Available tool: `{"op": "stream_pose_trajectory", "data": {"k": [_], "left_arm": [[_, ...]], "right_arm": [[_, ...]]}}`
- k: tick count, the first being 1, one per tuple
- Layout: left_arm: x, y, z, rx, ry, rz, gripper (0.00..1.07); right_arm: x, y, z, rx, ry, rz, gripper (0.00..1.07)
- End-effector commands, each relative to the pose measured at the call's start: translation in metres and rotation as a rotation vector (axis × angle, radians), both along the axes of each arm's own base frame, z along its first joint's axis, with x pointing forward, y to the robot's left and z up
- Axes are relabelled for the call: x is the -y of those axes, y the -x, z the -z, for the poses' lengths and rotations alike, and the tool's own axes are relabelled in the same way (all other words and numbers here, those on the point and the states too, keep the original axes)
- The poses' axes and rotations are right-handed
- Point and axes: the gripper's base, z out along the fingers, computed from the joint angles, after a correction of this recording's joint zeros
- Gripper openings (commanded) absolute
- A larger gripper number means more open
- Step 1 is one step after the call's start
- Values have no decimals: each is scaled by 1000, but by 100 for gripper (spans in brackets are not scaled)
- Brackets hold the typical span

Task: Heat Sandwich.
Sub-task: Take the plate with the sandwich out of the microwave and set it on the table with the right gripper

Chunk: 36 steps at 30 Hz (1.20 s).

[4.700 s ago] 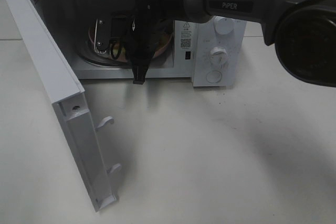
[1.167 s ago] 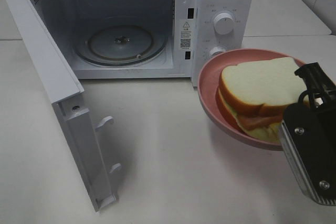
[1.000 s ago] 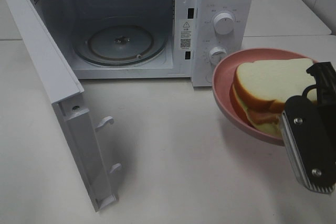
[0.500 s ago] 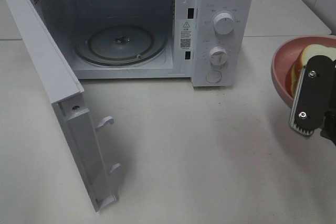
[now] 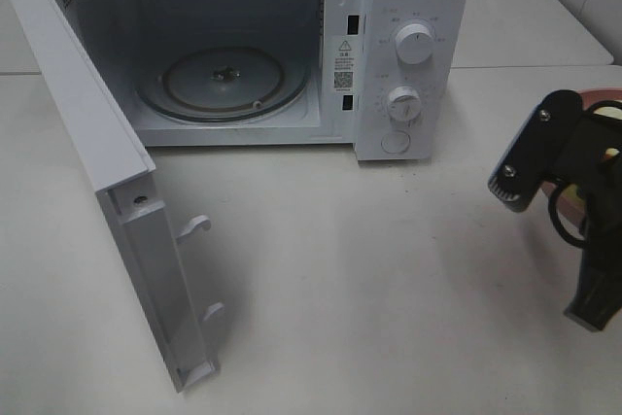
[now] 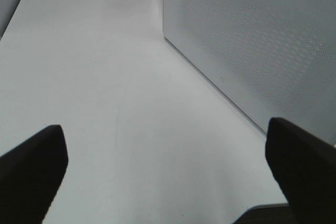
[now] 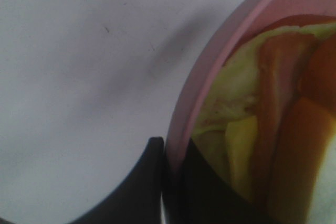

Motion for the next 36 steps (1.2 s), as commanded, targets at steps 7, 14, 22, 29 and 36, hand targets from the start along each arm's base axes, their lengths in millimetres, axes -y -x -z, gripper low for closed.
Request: {"op": "stream_pose_trajectory", "data": {"k": [7,14,22,29,36], "left_arm": [[0,2,-1,29,-5,4,98],[0,2,-1,29,-5,4,98],[0,2,-1,29,-5,4,98],[0,2,-1,29,-5,4,98],[0,2,-1,29,-5,4,98]], "right_arm": [[-8,-37,4,30,-3,241,1],[5,-66,16,3,26,401,1],[26,-88,33,-19,30,515,1],[37,-100,46,-21,-2,572,1],[44,-110,70,-41,-18,593,2]]}}
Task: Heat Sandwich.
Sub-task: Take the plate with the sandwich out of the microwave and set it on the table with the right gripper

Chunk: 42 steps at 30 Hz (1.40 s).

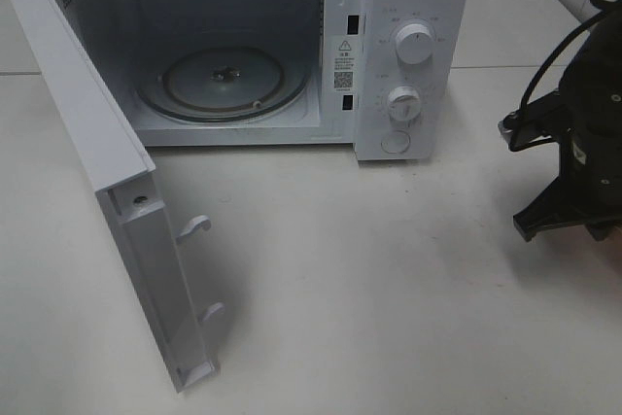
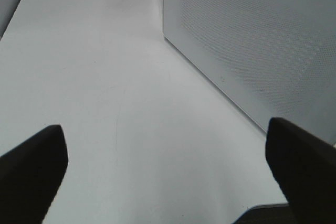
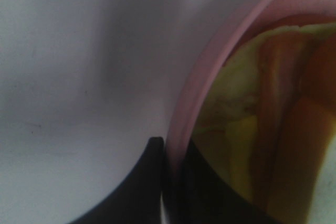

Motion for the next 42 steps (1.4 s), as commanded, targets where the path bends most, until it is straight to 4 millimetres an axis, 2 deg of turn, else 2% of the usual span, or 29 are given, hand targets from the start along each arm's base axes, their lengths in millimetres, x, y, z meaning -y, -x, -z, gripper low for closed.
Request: {"op": "stream_pose_trajectory", "data": {"k": [1,10,19,24,28,29,30,32,34,35,37,38,40,42], "left_arm": [[0,2,-1,29,-5,4,98],[0,2,-1,29,-5,4,98],[0,2,-1,29,-5,4,98],[0,2,-1,29,-5,4,98],[0,2,-1,29,-5,4,98],[0,2,-1,29,-5,4,98],[0,2,-1,29,-5,4,98],[0,2,-1,29,-5,4,98],[0,2,-1,29,-5,4,98],[0,2,-1,29,-5,4,98],[0,2,-1,29,-5,4,98],[0,2,-1,29,-5,4,98],[0,2,-1,29,-5,4,98],[0,2,-1,29,-5,4,98]], "right_arm": [[3,-7,9,6,13,-7,2],[1,-11,36,-17,9,1,3],[0,-12,38,-15,2,1,5],[0,-12,37,-9,0,16,11],[0,-11,33,4,-7,23,23],[0,-12,31,9,-10,25,28],[-1,-11,26,16,-25,29,39],[-1,-10,23,17,-29,25,43],[-3,-8,16,7,-55,10,56],[-3,-8,16,7,-55,10,56],[-4,-5,10,-5,-73,8,63],[-5,-2,2,-9,-97,-3,69],[-6,0,-2,-12,-111,-7,72],[-8,6,-16,-17,-150,-25,78]]}}
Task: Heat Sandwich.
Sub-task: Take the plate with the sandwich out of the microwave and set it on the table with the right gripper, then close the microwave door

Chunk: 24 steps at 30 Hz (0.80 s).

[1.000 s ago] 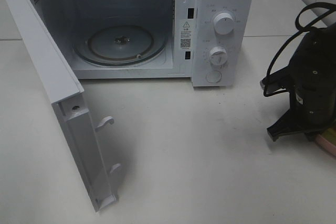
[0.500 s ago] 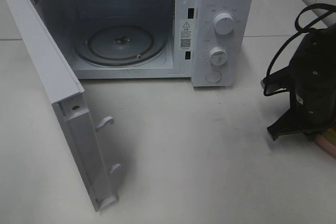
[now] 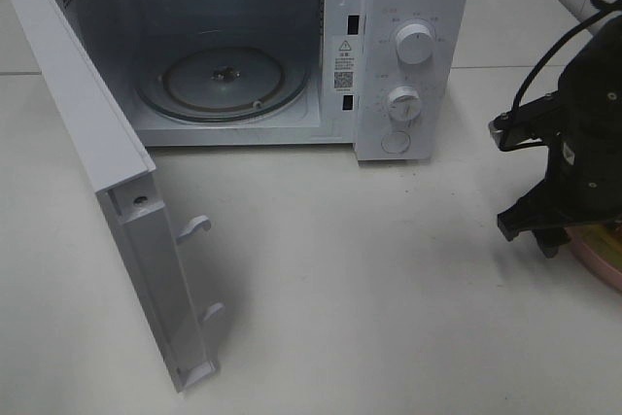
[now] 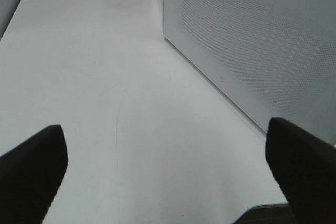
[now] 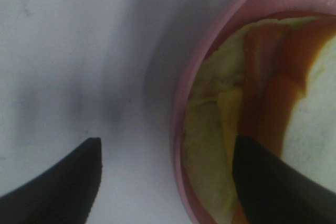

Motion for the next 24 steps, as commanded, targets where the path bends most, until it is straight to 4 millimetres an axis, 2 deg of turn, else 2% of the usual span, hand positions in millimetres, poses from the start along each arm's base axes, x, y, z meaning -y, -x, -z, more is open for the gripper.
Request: {"op": "stream_pose_trajectory", "data": {"k": [1,3,6,7,10,12,13,15,17,18,21,24], "left_arm": [[0,2,-1,29,-5,4,98],[0,2,-1,29,-5,4,98],[0,2,-1,29,-5,4,98],[0,2,-1,29,-5,4,98],[0,2,-1,29,-5,4,98],[0,2,-1,29,-5,4,98],[0,2,-1,29,-5,4,98],[0,2,-1,29,-5,4,98],[0,2,-1,29,-5,4,98],[0,2,-1,29,-5,4,98],[0,2,-1,29,-5,4,98],[0,2,-1,29,-5,4,98]], "right_arm": [[-2,7,-18,-5,-50,-12,79],[-3,9,-24,-2,-67,-9,79],[-6,23,-48,-1,-142,-8,78],[-6,23,-48,-1,-142,-8,78],[-8,39,-74,18,-220,-21,77],[-8,43,-79,22,-232,-24,77],[-8,52,-91,36,-265,-28,76],[-8,61,-103,49,-296,-33,76],[-7,65,-107,54,-307,-36,76],[-6,75,-116,62,-327,-38,76],[-5,84,-125,77,-343,-42,76],[1,102,-141,102,-350,-44,76]]}}
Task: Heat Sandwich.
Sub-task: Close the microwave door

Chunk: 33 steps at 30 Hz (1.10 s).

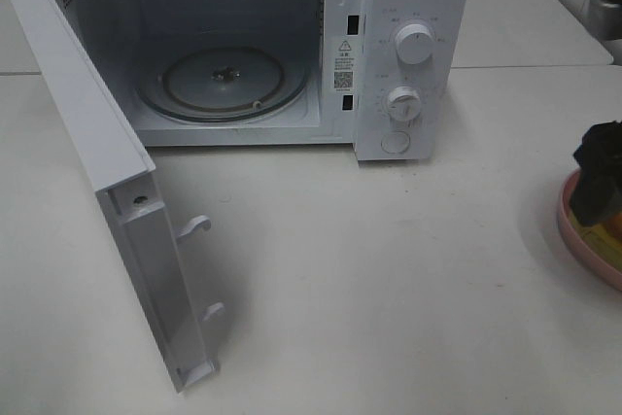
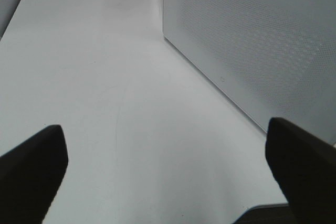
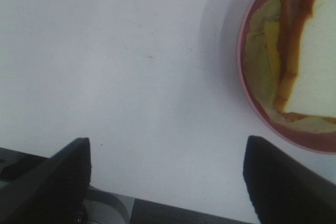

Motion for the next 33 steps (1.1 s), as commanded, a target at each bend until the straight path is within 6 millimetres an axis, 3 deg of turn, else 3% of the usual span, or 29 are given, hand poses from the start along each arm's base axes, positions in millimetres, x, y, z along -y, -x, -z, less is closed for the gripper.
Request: {"op": "stream_pose_trajectory", "data": {"k": [1,8,10,15,19,23,33], "left_arm": [[0,2,-1,29,-5,4,98],[0,2,-1,29,-5,4,98],[0,2,-1,29,-5,4,98],[0,2,-1,29,-5,4,98],[0,2,-1,29,-5,4,98],[0,2,-1,29,-5,4,98],[0,2,-1,29,-5,4,98]], "right_arm": [[4,16,-13,8,-4,-11,76],[14,51,-27,61,-16,-21,76],[19,68,-27,71,-15,-34,76],[24,84,-26,121,-25,-35,76],[34,119,-22,287,-68,-34,76],[40,139,-18,398,-97,-23,76],[51,169,2,526,-98,110,76]]}}
